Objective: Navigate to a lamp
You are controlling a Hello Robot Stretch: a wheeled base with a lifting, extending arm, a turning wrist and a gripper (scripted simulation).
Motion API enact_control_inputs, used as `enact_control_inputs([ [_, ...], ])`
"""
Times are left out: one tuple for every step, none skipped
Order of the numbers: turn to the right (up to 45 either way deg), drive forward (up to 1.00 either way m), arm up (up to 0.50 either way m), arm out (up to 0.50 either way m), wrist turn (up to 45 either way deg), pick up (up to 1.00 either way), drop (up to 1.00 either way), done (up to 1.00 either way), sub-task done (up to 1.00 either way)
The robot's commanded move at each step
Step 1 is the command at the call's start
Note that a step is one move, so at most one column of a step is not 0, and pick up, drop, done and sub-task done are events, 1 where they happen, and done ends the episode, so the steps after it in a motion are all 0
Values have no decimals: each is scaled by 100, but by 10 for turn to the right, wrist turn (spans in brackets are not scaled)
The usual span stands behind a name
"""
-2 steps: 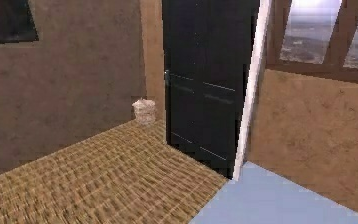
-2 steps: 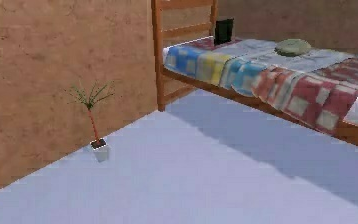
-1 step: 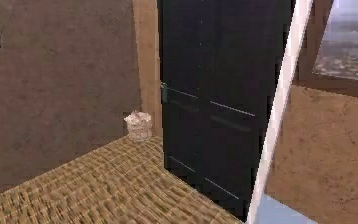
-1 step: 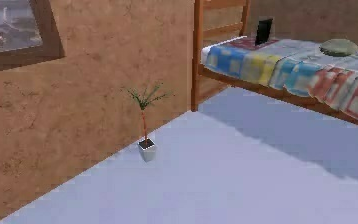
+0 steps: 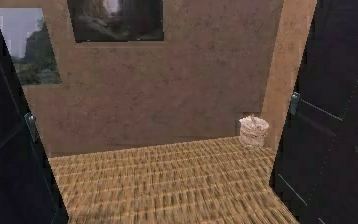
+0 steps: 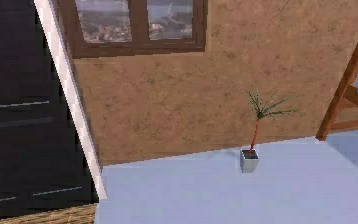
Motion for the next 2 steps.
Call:
enact_control_inputs([
  [0, 15, 0, 0, 0, 0, 0, 0, 0],
  [-240, 0, 0, 0, 0, 0, 0, 0, 0],
])
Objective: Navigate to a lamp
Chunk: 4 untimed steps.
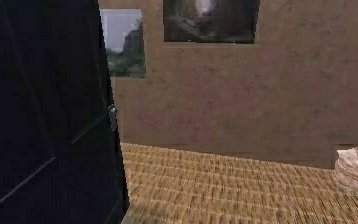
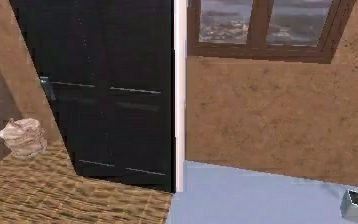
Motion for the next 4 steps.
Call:
enact_control_inputs([
  [0, 100, 0, 0, 0, 0, 0, 0, 0],
  [-60, 0, 0, 0, 0, 0, 0, 0, 0],
  [0, 25, 0, 0, 0, 0, 0, 0, 0],
  [-150, 0, 0, 0, 0, 0, 0, 0, 0],
])
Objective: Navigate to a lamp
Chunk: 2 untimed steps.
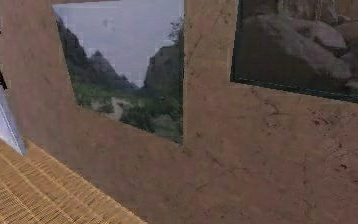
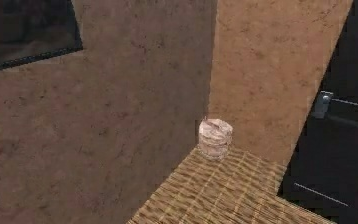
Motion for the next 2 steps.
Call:
enact_control_inputs([
  [0, 35, 0, 0, 0, 0, 0, 0, 0],
  [-450, 0, 0, 0, 0, 0, 0, 0, 0],
])
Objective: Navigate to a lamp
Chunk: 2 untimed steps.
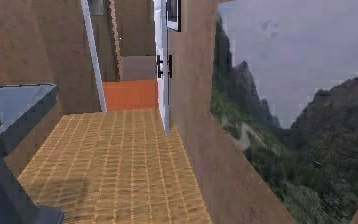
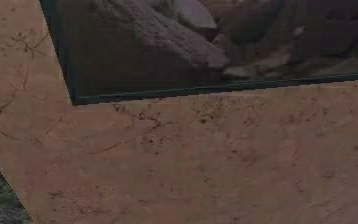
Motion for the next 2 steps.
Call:
enact_control_inputs([
  [-120, 0, 0, 0, 0, 0, 0, 0, 0],
  [0, 30, 0, 0, 0, 0, 0, 0, 0],
])
